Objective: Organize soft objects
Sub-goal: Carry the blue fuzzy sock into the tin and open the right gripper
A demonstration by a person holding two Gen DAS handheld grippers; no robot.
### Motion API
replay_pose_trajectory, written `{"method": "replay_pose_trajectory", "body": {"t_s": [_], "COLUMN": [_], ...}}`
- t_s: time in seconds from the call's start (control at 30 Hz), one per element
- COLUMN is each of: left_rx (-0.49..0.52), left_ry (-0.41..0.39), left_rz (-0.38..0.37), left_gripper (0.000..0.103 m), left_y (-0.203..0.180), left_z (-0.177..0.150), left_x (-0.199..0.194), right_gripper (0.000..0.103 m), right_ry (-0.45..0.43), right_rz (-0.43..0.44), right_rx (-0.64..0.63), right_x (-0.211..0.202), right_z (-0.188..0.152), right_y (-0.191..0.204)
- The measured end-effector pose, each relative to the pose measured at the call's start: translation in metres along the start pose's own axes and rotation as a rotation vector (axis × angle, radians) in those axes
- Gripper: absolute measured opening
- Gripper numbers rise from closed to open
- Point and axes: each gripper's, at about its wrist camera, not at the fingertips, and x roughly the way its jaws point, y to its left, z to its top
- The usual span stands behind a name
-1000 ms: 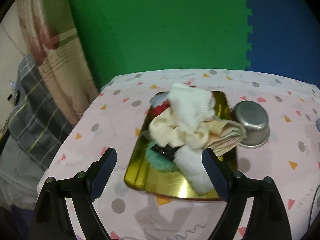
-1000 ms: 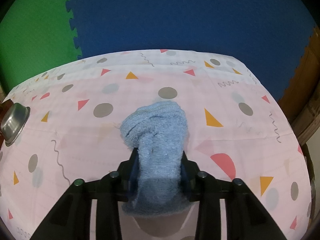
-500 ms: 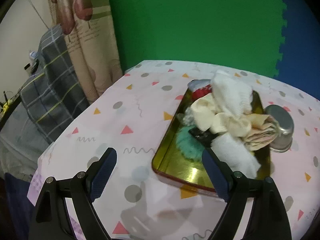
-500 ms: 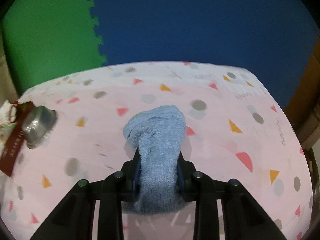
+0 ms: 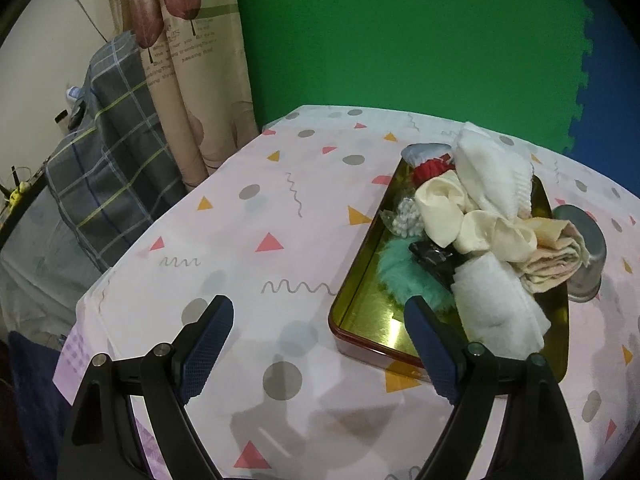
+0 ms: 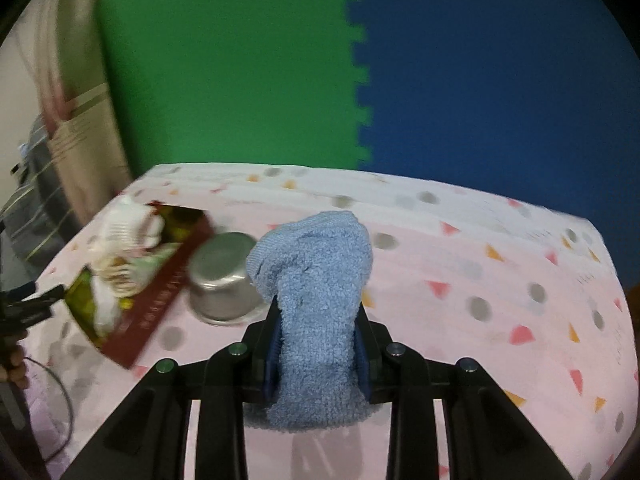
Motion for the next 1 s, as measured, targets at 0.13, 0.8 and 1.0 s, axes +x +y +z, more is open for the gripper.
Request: {"method": "replay_pose_trajectory", "body": {"t_s": [0.13, 0.8, 1.0], "left_rx": [-0.018, -0.108, -0.123], "left_ry": [0.014, 0.038, 0.045], "left_rz": [-0.008, 0.018, 0.017], "left_gripper": [0.085, 0.085, 0.085], "left_y": [0.004, 0.027, 0.031], "left_z": [0.0, 0.003, 0.002], "left_x": [0.002, 0.01, 0.013], "right_gripper": [0.03, 0.03, 0.03], "right_ry": [-0.003, 0.099, 0.126], "right_rz": [0.063, 0.285, 0.258], "right_rx": [-0.053, -0.25, -0.254], "right_x": [0.002, 0.067, 0.1], "right_z": [0.009, 0.009, 0.007], "right_y": [0.039, 0.199, 0.211]}}
